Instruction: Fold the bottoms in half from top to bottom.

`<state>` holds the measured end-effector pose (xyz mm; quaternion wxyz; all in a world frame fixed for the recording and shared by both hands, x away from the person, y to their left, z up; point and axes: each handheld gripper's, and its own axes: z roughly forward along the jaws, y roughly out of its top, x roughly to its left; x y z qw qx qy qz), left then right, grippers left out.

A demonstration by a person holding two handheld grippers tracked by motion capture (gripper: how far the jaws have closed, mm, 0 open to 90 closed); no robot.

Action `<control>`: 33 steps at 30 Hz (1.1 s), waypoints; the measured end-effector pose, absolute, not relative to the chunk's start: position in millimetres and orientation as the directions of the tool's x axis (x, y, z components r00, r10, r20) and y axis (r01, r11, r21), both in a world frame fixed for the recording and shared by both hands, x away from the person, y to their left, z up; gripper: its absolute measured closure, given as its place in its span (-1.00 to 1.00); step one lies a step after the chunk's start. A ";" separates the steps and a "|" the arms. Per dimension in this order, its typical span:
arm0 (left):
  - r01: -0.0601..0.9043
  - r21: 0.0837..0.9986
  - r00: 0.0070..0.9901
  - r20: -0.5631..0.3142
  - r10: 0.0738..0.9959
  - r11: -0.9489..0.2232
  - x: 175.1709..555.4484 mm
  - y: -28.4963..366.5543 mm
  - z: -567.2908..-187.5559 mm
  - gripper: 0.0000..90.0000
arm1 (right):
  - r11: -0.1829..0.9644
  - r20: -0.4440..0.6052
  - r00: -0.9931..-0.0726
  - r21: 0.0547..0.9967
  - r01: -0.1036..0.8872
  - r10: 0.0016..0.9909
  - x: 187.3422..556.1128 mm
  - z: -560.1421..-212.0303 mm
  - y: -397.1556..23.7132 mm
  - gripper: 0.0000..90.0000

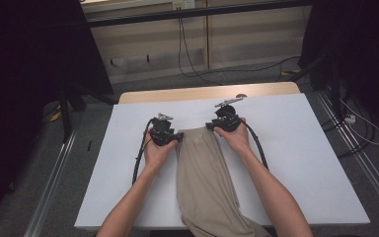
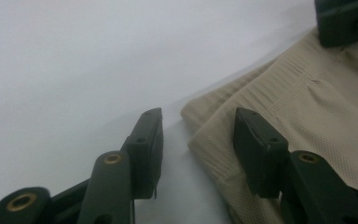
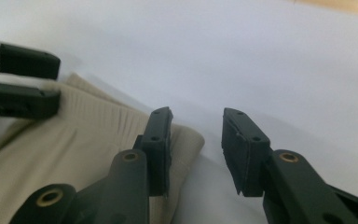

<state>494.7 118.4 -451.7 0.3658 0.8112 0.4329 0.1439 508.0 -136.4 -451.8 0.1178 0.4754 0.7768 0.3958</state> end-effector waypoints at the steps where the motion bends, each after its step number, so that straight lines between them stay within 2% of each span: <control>1: 0.600 0.715 0.585 -0.087 0.806 -0.358 495.3 119.3 -451.7 0.17 | 0.236 0.200 -0.524 0.723 0.649 0.828 508.2 -455.4 -135.7 0.40; 6: 0.618 0.712 0.585 -0.134 0.800 -0.332 499.6 123.7 -452.8 0.16 | 0.227 0.211 -0.538 0.739 0.635 0.816 512.0 -462.0 -131.0 0.44; 8: 0.621 0.712 0.588 -0.146 0.796 -0.328 498.7 129.4 -450.2 0.11 | 0.215 0.241 -0.554 0.744 0.633 0.797 513.4 -464.9 -131.5 0.51; 12: 0.619 0.732 0.580 -0.182 0.794 -0.284 498.5 139.0 -442.6 0.05 | 0.221 0.276 -0.567 0.723 0.655 0.776 516.0 -464.6 -136.2 0.52; 17: 0.639 0.719 0.576 -0.211 0.790 -0.274 502.0 137.8 -451.7 0.04 | 0.228 0.290 -0.572 0.711 0.666 0.767 516.3 -463.6 -137.5 0.52; 20: 0.637 0.716 0.577 -0.198 0.793 -0.286 501.7 133.2 -452.7 0.10 | 0.235 0.302 -0.578 0.699 0.675 0.758 518.7 -461.9 -139.6 0.49; 21: 0.635 0.712 0.589 -0.196 0.784 -0.299 501.8 131.3 -453.4 0.22 | 0.240 0.301 -0.578 0.695 0.677 0.758 519.5 -460.5 -140.8 0.45; 22: 0.642 0.707 0.587 -0.202 0.784 -0.298 502.2 129.1 -455.2 0.29 | 0.246 0.296 -0.579 0.693 0.678 0.760 520.1 -459.4 -141.8 0.40; 27: 0.669 0.693 0.583 -0.265 0.768 -0.269 503.3 129.5 -457.2 0.51 | 0.260 0.316 -0.588 0.673 0.692 0.745 519.4 -458.9 -145.7 0.41; 32: 0.668 0.691 0.591 -0.269 0.761 -0.275 503.3 130.6 -457.9 0.51 | 0.268 0.308 -0.596 0.678 0.684 0.742 518.2 -459.9 -140.9 0.50; 33: 0.669 0.693 0.588 -0.273 0.761 -0.268 502.9 130.7 -458.4 0.51 | 0.266 0.312 -0.597 0.679 0.685 0.739 517.9 -460.3 -140.8 0.58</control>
